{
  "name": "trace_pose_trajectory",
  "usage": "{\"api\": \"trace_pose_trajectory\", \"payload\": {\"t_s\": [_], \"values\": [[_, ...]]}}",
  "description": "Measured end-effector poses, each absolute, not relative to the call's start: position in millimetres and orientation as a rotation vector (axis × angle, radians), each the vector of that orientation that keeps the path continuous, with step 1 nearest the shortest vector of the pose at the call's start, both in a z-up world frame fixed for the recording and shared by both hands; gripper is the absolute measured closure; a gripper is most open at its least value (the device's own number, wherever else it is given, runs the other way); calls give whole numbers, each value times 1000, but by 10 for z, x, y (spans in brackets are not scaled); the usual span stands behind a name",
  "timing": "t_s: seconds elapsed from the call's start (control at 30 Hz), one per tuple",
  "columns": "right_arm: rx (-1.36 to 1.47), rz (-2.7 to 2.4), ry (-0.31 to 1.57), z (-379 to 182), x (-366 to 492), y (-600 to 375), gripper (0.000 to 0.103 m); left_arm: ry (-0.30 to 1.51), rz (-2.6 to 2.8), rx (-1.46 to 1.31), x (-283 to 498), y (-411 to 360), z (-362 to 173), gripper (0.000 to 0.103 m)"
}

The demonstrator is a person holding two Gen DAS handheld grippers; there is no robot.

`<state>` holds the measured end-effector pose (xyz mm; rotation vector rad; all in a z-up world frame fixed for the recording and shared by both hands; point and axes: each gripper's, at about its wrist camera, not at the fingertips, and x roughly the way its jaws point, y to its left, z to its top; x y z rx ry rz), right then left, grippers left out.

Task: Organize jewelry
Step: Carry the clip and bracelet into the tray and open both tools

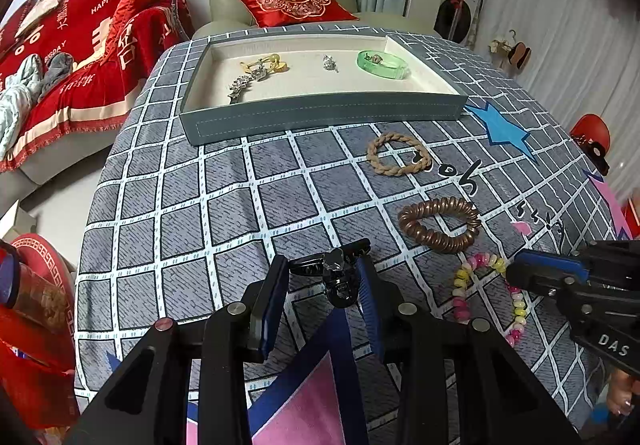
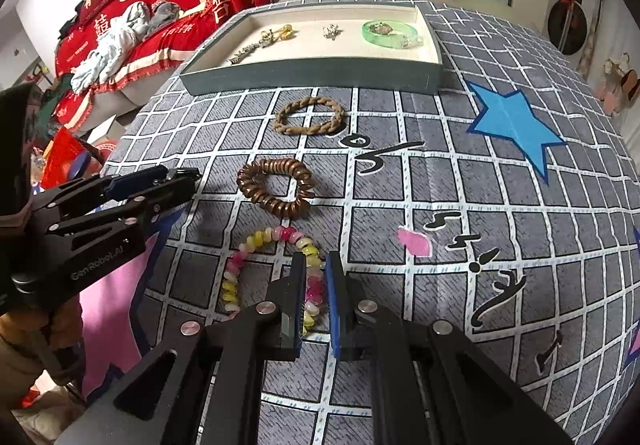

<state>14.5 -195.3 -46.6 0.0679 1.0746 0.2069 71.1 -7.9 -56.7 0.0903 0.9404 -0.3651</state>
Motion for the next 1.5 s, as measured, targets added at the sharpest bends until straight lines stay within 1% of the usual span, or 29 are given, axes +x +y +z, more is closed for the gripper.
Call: {"api": "trace_pose_trajectory", "payload": {"t_s": [0.07,0.13,0.17,0.2,0.23,0.27,0.33,0.37,0.4,0.43,0.47,0.6,0.83,1.17,1.5], "values": [[60,208,1078,-489,154,-1937,90,939,-367,90,713,-81,-559,52],[58,211,1083,-513,167,-1921,85,939,-367,92,714,-85,-554,52],[55,213,1084,-520,173,-1913,75,939,-366,91,709,-85,-554,52],[52,213,1077,-517,172,-1906,61,940,-366,89,712,-83,-554,52],[45,211,1069,-511,172,-1899,58,941,-365,88,712,-79,-553,52],[34,212,1069,-511,173,-1892,58,941,-365,89,711,-75,-555,52],[10,207,1086,-540,194,-1857,59,941,-365,91,711,-75,-556,52],[-15,192,1077,-542,191,-1832,63,942,-364,91,713,-76,-557,52],[-44,180,1077,-547,190,-1806,76,942,-365,91,711,-76,-562,52],[-78,168,1072,-542,183,-1778,82,943,-365,90,711,-78,-562,52],[-75,178,1075,-537,178,-1766,93,942,-365,90,710,-80,-560,52],[-42,170,1050,-480,151,-1836,93,937,-365,86,709,-73,-543,52],[49,170,987,-208,193,-2053,93,938,-359,73,749,-45,-516,52],[116,168,927,103,467,-2265,93,928,-345,68,839,-27,-435,52],[133,180,913,231,756,-2345,93,924,-334,67,971,-34,-383,52]]}}
